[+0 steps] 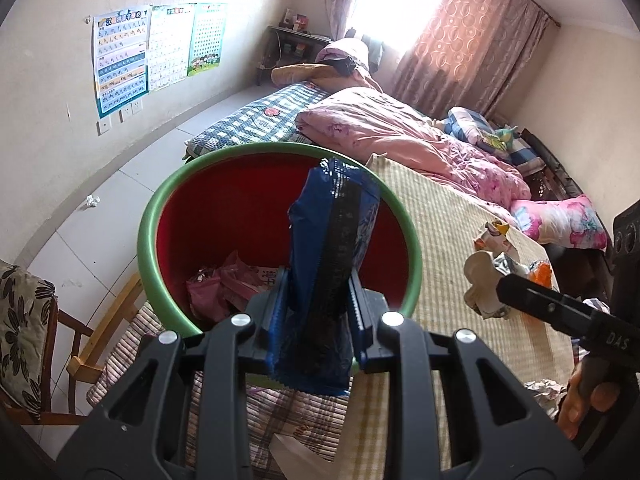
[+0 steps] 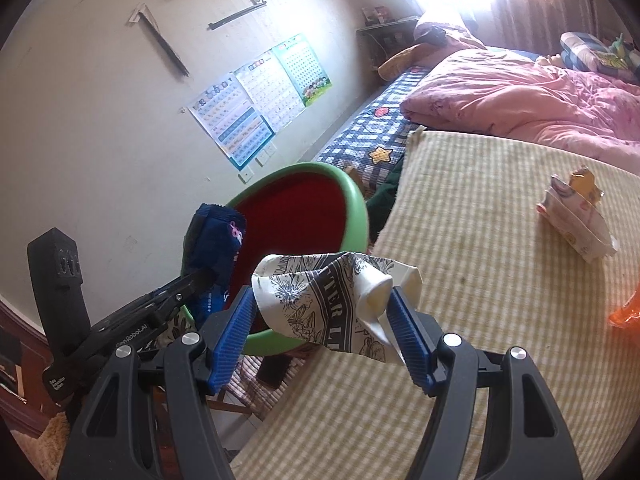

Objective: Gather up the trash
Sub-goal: 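Carry the white paper and blue bag over the red bucket, then open both tools to drop the white paper and blue bag into the bucket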

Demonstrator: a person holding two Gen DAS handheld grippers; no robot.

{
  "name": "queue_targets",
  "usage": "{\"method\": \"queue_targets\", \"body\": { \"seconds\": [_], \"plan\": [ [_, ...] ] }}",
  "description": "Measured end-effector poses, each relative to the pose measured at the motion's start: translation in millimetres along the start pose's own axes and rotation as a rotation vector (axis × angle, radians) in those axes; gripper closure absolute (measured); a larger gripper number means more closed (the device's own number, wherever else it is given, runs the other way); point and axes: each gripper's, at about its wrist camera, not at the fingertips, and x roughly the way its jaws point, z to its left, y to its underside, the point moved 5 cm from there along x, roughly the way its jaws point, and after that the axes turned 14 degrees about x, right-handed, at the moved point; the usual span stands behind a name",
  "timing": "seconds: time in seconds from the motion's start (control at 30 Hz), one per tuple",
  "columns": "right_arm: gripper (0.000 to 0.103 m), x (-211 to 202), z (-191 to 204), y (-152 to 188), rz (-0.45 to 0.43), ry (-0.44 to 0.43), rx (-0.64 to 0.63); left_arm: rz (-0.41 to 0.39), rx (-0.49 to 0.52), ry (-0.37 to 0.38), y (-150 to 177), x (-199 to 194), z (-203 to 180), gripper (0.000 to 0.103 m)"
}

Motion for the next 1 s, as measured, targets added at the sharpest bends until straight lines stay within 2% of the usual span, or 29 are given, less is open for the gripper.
{"method": "queue_targets", "body": {
  "seconds": [0.47, 1.0],
  "plan": [
    [0.037, 19.2, 16.8, -4.7, -0.009, 0.015, 0.002, 0.018, 0.0, 0.02, -2.5, 12.2, 17.2, 0.076],
    [0.037, 50.5, 47.5, -21.9, 0.009, -0.013, -0.032, 0.021, -0.01, 0.011, -12.1, 27.8, 40.6, 0.076]
  ]
}}
